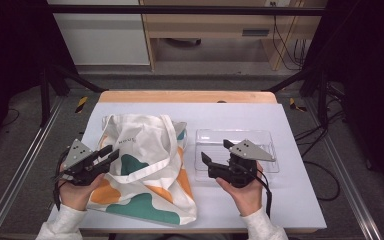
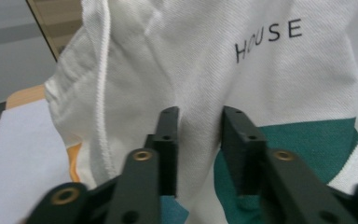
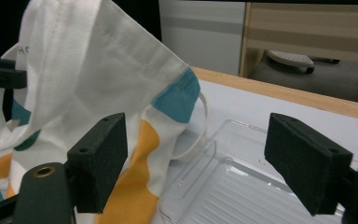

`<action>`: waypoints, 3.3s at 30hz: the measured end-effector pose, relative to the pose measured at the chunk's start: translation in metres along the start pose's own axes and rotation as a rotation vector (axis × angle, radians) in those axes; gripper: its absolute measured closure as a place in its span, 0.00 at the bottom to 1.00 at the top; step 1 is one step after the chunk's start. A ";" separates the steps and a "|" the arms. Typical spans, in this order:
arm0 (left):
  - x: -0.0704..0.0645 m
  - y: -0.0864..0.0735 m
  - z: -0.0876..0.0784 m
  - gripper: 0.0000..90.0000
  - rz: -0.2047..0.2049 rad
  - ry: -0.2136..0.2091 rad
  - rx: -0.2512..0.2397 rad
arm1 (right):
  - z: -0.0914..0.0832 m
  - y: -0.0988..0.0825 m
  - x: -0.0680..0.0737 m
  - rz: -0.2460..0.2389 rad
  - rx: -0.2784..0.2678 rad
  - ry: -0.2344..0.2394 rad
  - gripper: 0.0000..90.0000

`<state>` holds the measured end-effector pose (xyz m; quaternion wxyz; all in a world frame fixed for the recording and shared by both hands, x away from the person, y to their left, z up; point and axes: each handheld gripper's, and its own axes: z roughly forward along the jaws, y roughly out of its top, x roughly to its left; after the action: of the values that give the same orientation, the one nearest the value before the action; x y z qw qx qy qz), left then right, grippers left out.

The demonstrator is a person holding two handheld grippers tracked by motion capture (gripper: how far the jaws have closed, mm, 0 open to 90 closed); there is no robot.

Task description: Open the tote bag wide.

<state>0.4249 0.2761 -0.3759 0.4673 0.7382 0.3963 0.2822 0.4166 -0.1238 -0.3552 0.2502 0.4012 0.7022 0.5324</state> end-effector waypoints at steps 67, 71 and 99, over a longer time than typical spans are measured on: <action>-0.026 -0.041 -0.025 0.99 0.056 -0.081 0.034 | 0.057 0.040 0.087 0.002 -0.104 0.331 0.79; -0.026 -0.044 -0.024 0.99 0.057 -0.085 0.044 | 0.079 0.050 0.091 -0.005 -0.062 0.327 0.95; 0.007 0.046 -0.026 1.00 0.031 -0.091 -0.099 | 0.078 0.000 0.102 -0.028 0.092 0.391 1.00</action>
<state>0.4226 0.2828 -0.3225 0.5165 0.7322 0.3487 0.2746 0.4213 0.0034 -0.3715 0.0977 0.2913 0.7666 0.5638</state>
